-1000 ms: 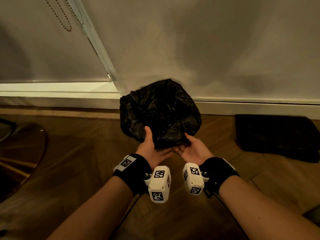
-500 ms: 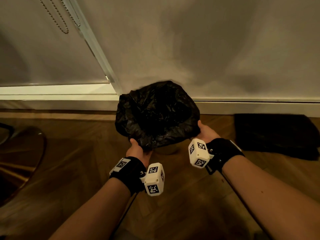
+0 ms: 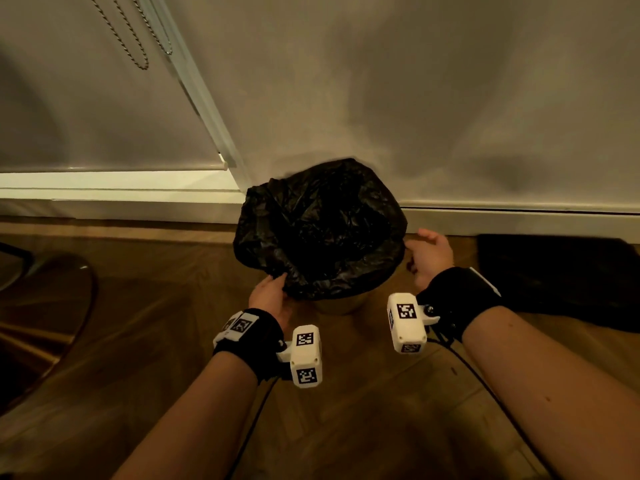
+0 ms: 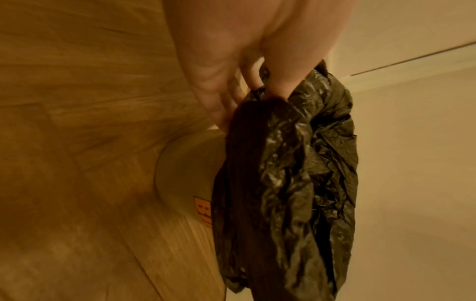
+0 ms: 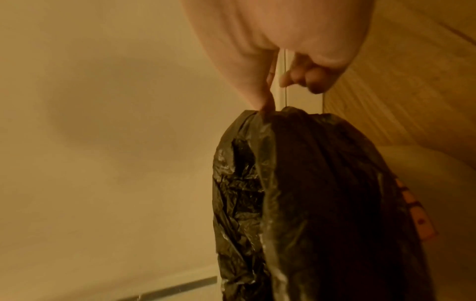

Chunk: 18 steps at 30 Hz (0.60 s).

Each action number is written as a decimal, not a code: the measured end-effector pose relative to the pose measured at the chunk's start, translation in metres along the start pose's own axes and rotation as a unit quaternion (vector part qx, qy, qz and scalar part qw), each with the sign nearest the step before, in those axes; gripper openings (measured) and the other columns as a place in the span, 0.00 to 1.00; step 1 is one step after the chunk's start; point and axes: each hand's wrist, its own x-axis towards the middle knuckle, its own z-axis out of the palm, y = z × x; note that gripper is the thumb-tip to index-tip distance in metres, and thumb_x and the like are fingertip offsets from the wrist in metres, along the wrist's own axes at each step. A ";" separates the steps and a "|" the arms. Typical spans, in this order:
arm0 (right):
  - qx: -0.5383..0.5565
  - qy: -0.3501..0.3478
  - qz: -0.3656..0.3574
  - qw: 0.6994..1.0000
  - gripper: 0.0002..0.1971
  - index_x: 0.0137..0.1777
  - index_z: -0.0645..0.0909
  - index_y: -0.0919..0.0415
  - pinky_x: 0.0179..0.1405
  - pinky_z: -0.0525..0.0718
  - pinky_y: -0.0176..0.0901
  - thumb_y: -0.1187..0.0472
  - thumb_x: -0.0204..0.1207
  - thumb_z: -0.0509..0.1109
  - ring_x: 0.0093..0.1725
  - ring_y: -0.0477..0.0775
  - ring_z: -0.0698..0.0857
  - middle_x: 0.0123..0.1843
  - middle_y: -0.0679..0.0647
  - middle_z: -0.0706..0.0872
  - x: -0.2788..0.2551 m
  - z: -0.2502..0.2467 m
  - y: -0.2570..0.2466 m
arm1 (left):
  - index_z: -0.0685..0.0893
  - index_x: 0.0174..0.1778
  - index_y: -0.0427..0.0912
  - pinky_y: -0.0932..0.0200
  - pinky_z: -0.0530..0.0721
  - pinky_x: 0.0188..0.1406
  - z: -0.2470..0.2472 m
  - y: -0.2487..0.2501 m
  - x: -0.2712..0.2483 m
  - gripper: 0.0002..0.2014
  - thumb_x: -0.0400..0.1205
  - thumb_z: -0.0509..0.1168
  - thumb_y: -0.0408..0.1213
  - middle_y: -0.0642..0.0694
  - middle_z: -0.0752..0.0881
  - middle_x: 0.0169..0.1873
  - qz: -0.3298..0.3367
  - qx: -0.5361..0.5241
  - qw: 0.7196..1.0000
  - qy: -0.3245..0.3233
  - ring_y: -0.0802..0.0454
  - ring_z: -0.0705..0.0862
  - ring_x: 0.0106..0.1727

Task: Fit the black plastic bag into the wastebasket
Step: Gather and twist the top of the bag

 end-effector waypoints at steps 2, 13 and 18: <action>0.005 -0.007 -0.048 0.999 0.15 0.64 0.78 0.59 0.20 0.75 0.34 0.68 0.79 0.65 0.30 0.47 0.76 0.42 0.56 0.82 0.000 0.000 -0.001 | 0.77 0.67 0.43 0.48 0.86 0.50 -0.002 0.002 0.008 0.17 0.82 0.63 0.31 0.37 0.84 0.62 0.050 0.030 0.996 0.060 0.42 0.84 0.57; 0.007 -0.112 0.042 0.993 0.26 0.68 0.78 0.61 0.41 0.83 0.46 0.48 0.73 0.73 0.52 0.56 0.86 0.58 0.56 0.86 -0.023 0.017 -0.009 | 0.76 0.71 0.46 0.55 0.88 0.44 0.010 0.005 -0.012 0.25 0.78 0.71 0.34 0.43 0.84 0.62 0.072 0.048 0.996 -0.018 0.47 0.86 0.57; 0.064 -0.108 0.176 0.976 0.22 0.65 0.75 0.52 0.33 0.75 0.47 0.38 0.82 0.56 0.45 0.57 0.78 0.49 0.56 0.79 -0.034 0.013 -0.003 | 0.78 0.69 0.45 0.52 0.88 0.45 0.012 0.001 -0.014 0.27 0.73 0.75 0.36 0.41 0.85 0.62 0.052 0.039 0.998 -0.014 0.43 0.86 0.59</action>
